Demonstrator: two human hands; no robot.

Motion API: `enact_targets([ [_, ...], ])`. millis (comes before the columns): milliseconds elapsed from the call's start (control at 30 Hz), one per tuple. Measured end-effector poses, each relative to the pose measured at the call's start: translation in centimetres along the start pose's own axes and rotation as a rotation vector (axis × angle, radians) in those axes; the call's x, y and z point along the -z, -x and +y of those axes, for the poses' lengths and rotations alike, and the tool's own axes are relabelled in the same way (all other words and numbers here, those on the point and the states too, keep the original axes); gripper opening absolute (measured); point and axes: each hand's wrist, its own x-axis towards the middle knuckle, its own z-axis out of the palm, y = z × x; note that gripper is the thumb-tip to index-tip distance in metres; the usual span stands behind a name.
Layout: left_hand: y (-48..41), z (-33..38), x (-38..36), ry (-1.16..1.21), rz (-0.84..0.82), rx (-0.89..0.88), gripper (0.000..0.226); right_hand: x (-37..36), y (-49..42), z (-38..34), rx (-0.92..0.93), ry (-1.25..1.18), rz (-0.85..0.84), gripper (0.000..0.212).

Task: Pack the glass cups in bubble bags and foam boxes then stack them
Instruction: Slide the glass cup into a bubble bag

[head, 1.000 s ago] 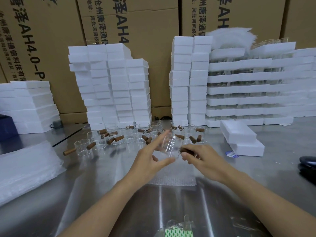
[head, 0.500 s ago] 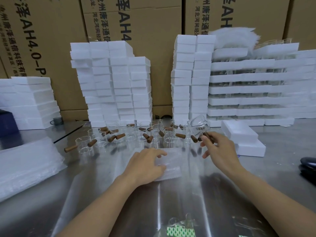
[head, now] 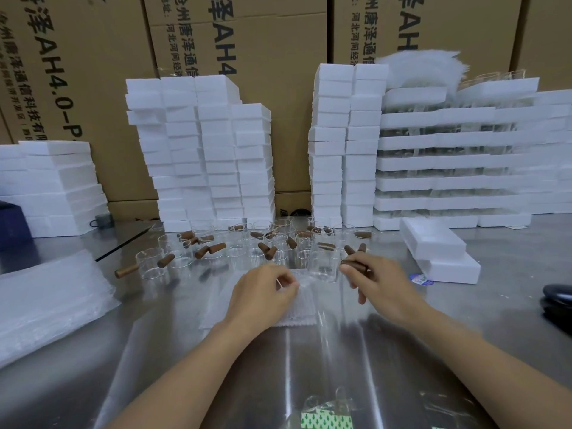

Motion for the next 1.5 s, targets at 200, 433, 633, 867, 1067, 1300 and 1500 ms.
enact_targets([
  [200,-0.4,0.0,0.2,0.23,0.19,0.051,0.014,-0.2,0.3,-0.4,0.031,0.039,-0.063,0.016],
  [433,-0.7,0.7,0.7,0.516,0.272,0.073,0.019,-0.1,0.3,-0.2,0.046,0.077,-0.099,0.017],
  [633,-0.5,1.3,1.5,0.658,0.279,0.071,0.014,-0.1,0.5,-0.8,0.09,0.215,-0.15,0.017],
  [867,0.0,2.3,1.6,0.586,0.229,-0.022,0.018,-0.3,0.4,-1.4,0.015,0.34,0.009,0.019],
  [1067,0.3,2.6,1.3,0.568,0.18,-0.112,0.018,-0.4,0.5,-1.3,0.086,0.323,-0.03,0.019],
  [1300,0.7,2.8,0.9,0.544,0.128,-0.22,0.016,-1.4,0.7,-1.6,0.204,0.38,-0.101,0.021],
  [1500,1.0,3.0,0.8,0.426,0.112,-0.366,0.015,-1.6,0.7,-1.8,0.132,0.507,-0.093,0.012],
])
